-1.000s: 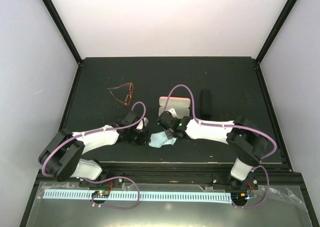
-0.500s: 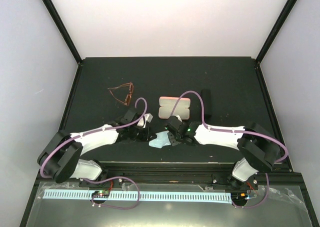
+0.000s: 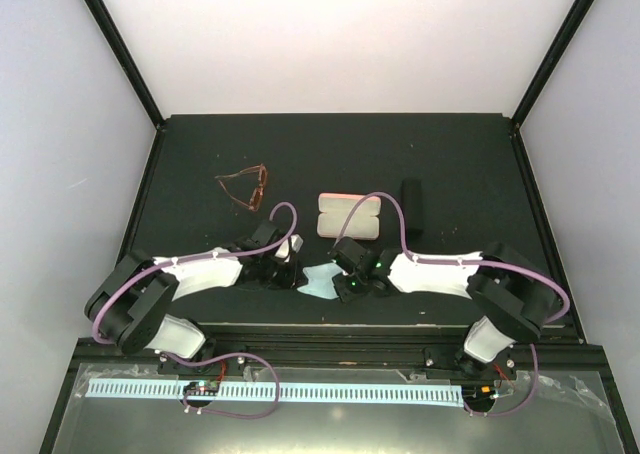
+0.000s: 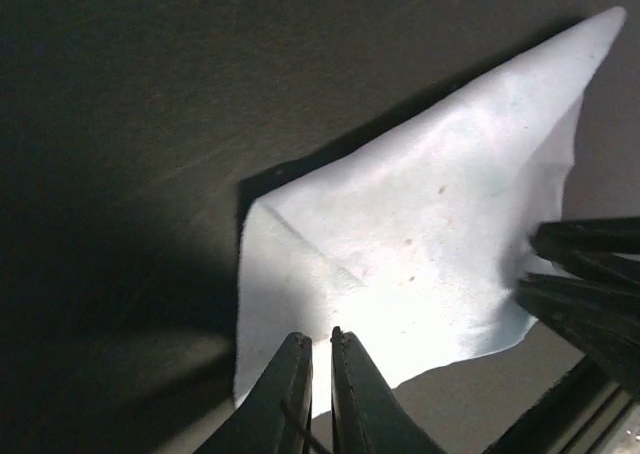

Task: Organize the sunglasses
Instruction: Adjust the glasses cleaning cloth at the center of the board.

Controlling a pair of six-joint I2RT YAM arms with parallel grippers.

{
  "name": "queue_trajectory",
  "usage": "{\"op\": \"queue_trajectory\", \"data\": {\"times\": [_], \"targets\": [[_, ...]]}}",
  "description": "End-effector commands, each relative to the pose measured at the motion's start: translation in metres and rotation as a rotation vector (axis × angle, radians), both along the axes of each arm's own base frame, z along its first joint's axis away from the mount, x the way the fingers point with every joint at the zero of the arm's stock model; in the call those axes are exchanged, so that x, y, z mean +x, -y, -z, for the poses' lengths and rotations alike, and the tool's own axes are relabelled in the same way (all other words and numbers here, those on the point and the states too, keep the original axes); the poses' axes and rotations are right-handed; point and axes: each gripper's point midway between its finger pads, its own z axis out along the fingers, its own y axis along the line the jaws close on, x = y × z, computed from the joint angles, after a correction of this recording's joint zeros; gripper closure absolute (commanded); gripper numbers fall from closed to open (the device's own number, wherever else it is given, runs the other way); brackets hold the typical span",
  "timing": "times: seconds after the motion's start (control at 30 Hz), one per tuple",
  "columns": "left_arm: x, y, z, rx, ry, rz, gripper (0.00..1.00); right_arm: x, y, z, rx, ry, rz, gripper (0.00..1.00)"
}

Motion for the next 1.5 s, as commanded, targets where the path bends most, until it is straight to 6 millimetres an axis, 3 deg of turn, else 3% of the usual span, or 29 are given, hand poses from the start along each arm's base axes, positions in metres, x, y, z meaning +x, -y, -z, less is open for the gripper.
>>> {"op": "queue_trajectory", "data": {"times": [0.0,0.17,0.37,0.53,0.73,0.9,1.0,1.23,1.37,1.47], "targets": [[0.005,-0.014,-0.002,0.070,0.035,-0.032,0.92,-0.025,0.030,-0.007,-0.037,-0.047,-0.041,0.77],[0.007,0.009,-0.026,-0.063,0.071,0.035,0.90,-0.014,0.033,-0.029,-0.021,0.022,0.006,0.78],[0.001,0.041,-0.047,-0.242,0.044,0.124,0.84,-0.005,0.002,-0.023,0.103,0.008,0.041,0.81],[-0.003,0.053,-0.041,-0.268,0.007,0.162,0.84,-0.017,-0.005,-0.007,0.150,-0.062,0.031,0.84],[-0.003,0.060,-0.023,-0.237,-0.039,0.177,0.84,-0.030,0.010,0.013,0.126,-0.111,0.042,0.84],[0.008,0.068,-0.018,-0.225,-0.033,0.170,0.84,-0.038,0.024,0.028,0.083,-0.140,0.063,0.85],[0.018,0.061,-0.007,-0.141,-0.009,0.145,0.85,-0.040,0.031,0.033,0.064,-0.148,0.075,0.85],[0.050,0.008,0.024,0.231,0.116,0.071,0.87,-0.038,0.047,0.031,0.014,-0.117,0.099,0.85],[0.071,-0.002,0.013,0.294,0.201,0.016,0.92,-0.035,0.051,0.026,0.008,-0.097,0.106,0.85],[0.078,0.009,-0.010,0.224,0.255,0.012,0.92,-0.035,0.049,0.023,0.017,-0.098,0.104,0.85]]}}
